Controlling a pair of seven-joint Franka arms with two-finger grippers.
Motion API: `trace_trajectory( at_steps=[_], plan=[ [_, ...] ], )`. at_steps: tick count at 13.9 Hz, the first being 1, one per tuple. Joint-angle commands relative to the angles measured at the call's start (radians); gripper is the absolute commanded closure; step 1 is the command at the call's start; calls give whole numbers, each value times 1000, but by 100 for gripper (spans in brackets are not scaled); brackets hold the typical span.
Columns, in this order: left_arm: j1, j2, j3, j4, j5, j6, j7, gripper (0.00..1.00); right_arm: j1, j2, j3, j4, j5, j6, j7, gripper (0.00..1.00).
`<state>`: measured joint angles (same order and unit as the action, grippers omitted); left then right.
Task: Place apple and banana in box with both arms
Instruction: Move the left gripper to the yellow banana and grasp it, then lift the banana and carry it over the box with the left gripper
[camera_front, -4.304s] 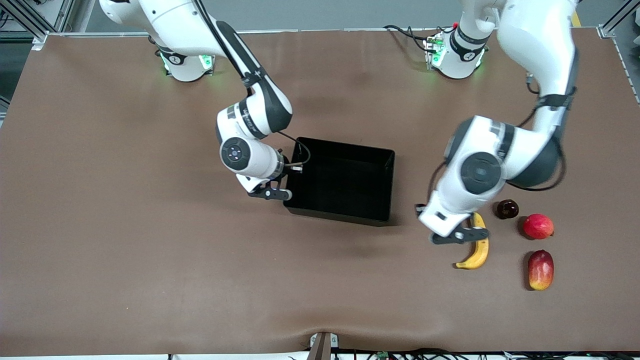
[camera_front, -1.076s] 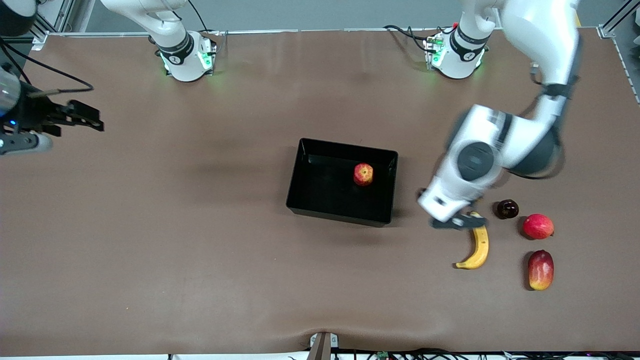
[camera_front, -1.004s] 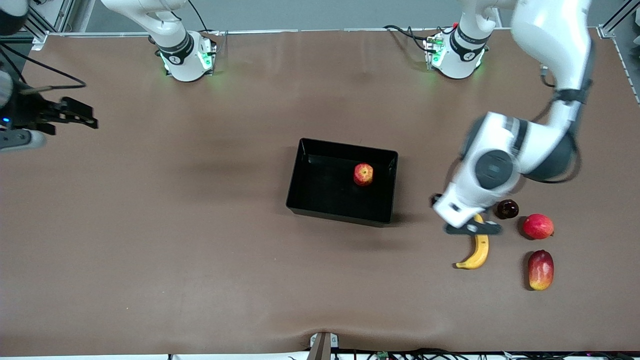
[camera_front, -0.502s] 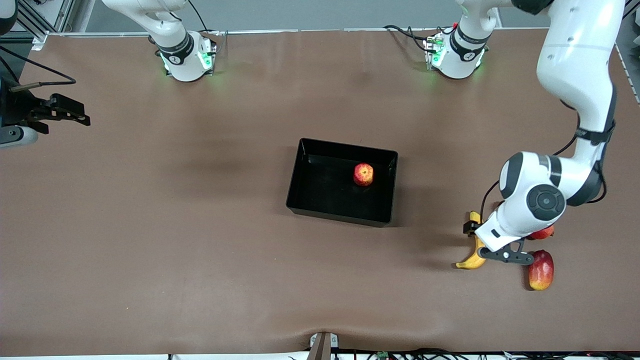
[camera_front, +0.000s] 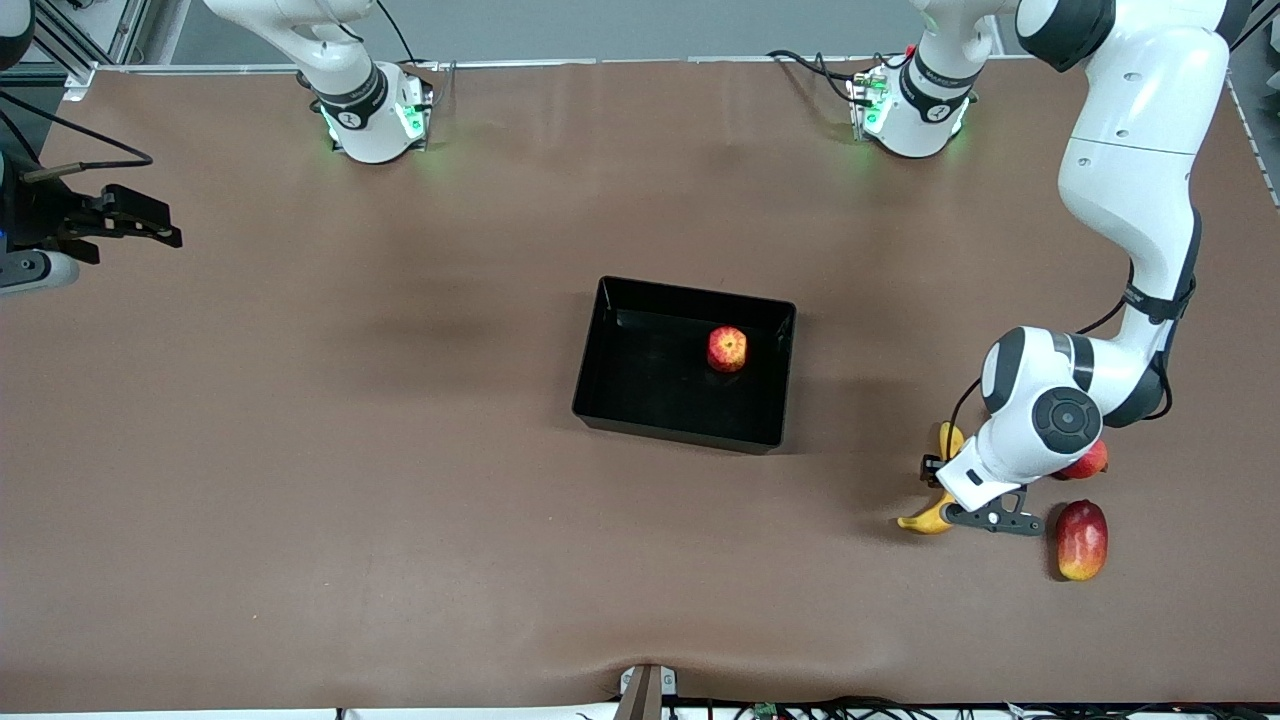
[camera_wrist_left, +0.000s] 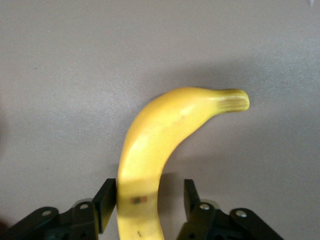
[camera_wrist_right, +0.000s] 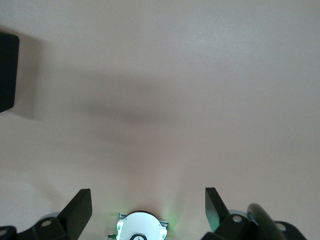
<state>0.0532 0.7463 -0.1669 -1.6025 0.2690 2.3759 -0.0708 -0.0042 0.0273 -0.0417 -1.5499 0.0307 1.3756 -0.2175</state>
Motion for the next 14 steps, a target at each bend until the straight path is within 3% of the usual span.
trace_trajectory(
  at_steps=[1, 3, 4, 10, 14],
  plan=[
    [13, -7, -6, 1, 22, 3, 9, 63, -11, -23, 9, -16, 5, -4, -2, 0],
    [11, -13, -6, 1, 22, -3, 8, 92, -11, -20, 9, -19, 6, -4, -2, 0],
    [8, -18, -6, 1, 25, -6, 9, 100, -11, -18, 9, -19, 6, -4, -2, 0],
    [-30, -143, -39, 4, 27, -136, -6, 100, -17, -14, 8, -19, 14, -4, -2, 0],
    [-151, -254, -43, 6, 16, -243, -127, 100, -22, -12, 8, -22, 14, -13, 0, 0]
  ],
)
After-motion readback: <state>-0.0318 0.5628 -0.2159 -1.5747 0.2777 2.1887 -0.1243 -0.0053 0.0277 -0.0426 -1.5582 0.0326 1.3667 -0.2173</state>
